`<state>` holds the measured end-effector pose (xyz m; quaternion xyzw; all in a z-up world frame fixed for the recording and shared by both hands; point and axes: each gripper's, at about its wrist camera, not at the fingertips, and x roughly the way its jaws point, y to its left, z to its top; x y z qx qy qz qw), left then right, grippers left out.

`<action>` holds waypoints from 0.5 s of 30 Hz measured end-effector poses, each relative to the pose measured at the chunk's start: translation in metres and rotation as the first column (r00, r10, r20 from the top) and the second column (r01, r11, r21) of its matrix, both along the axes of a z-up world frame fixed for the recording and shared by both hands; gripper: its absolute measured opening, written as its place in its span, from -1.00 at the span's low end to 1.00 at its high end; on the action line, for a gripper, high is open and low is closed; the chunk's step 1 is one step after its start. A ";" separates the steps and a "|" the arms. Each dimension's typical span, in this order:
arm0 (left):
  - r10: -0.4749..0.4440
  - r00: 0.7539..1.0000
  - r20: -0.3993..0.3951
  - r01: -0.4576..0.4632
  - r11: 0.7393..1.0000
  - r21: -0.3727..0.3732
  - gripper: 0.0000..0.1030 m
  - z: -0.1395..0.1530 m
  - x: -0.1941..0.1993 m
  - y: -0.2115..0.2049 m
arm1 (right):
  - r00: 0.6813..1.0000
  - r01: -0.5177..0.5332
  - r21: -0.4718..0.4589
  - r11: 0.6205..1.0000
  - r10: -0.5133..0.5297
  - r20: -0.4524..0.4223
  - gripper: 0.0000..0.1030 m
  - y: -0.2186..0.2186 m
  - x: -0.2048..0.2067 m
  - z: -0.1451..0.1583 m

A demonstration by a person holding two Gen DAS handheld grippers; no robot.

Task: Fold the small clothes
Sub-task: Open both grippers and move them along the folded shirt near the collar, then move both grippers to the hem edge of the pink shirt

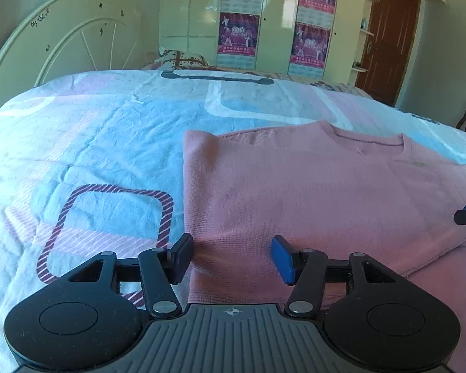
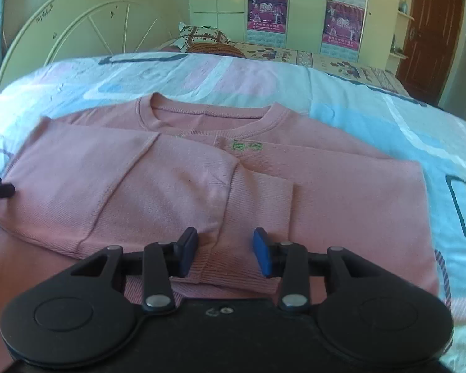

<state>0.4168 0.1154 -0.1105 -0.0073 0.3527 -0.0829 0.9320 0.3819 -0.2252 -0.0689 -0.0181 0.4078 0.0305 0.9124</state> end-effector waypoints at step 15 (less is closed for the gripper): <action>-0.028 0.999 -0.041 0.026 0.999 -0.029 0.12 0.012 0.081 -0.008 | 0.986 0.165 0.078 0.983 -0.165 -0.005 -0.49 -0.031 0.036 0.001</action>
